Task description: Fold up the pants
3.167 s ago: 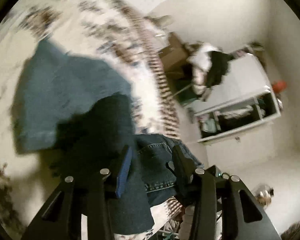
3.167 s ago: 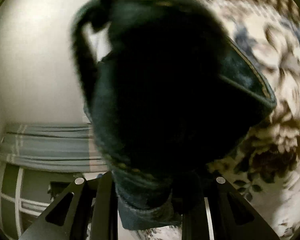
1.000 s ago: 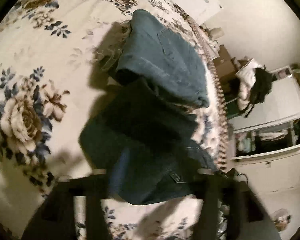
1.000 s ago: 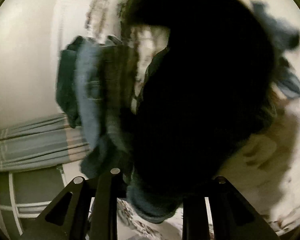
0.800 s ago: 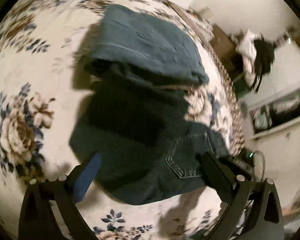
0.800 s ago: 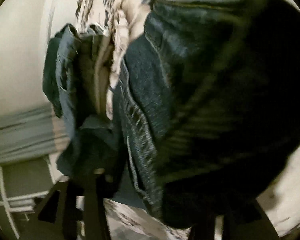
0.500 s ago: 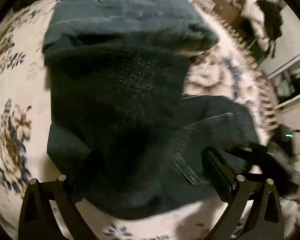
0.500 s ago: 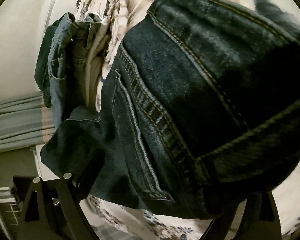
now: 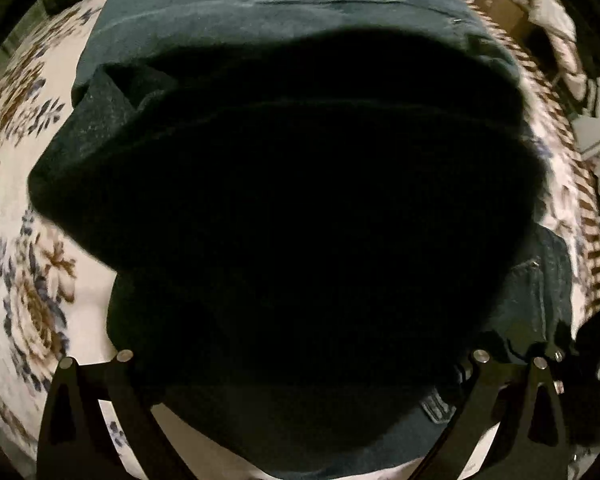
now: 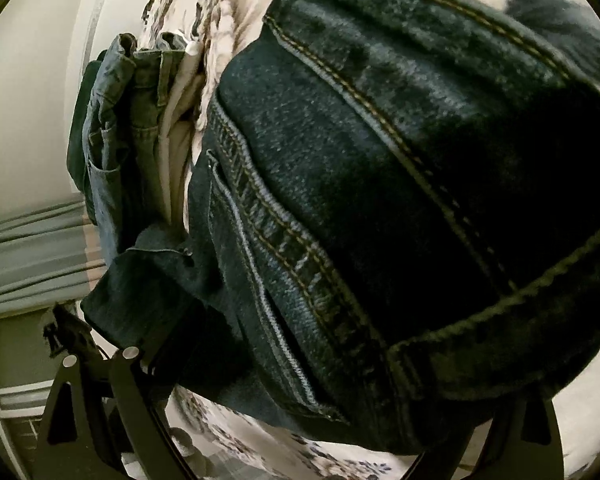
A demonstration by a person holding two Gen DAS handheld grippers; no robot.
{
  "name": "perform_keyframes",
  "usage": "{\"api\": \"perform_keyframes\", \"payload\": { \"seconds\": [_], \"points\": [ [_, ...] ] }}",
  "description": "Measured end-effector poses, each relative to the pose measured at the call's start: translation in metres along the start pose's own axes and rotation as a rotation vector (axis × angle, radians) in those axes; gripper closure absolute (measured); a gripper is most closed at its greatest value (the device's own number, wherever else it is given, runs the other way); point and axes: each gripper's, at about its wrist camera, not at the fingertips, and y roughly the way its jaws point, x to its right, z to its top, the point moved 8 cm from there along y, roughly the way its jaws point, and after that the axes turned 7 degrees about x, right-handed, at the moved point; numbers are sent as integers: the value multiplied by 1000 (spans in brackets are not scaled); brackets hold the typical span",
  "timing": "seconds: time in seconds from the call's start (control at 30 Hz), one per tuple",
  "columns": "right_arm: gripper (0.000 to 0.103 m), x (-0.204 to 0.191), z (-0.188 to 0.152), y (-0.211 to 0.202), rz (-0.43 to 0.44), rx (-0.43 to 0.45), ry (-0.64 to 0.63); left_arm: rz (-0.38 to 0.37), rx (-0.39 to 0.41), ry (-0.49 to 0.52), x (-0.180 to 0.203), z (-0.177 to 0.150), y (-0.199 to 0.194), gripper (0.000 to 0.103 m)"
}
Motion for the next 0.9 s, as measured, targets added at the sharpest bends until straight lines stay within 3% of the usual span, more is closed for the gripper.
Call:
{"api": "perform_keyframes", "payload": {
  "seconds": [0.13, 0.5, 0.57, 0.67, 0.73, 0.77, 0.83, 0.9],
  "points": [
    [5, -2, -2, 6, -5, -7, -9, 68, -44, -24, -9, 0, 13, 0],
    [5, -2, 0, 12, -13, -24, 4, 141, -123, -19, -11, -2, 36, 0],
    [5, -1, 0, 13, -9, -26, 15, 132, -92, -35, -12, -1, 31, 1],
    [5, 0, 2, 13, 7, -22, 32, 89, 1, -17, -9, -2, 13, 31],
    [5, 0, 2, 13, 24, -13, 41, 51, 55, 16, -3, -5, -5, 58],
    [7, 1, 2, 12, 29, -7, 40, 27, 73, 27, 0, -7, -13, 63],
    [15, 3, 3, 9, 39, 21, 48, -14, 87, 23, 1, -9, -24, 78],
    [46, 8, 3, 5, 41, 41, 67, -80, 95, -6, -2, -14, -42, 82]
  ]
}}
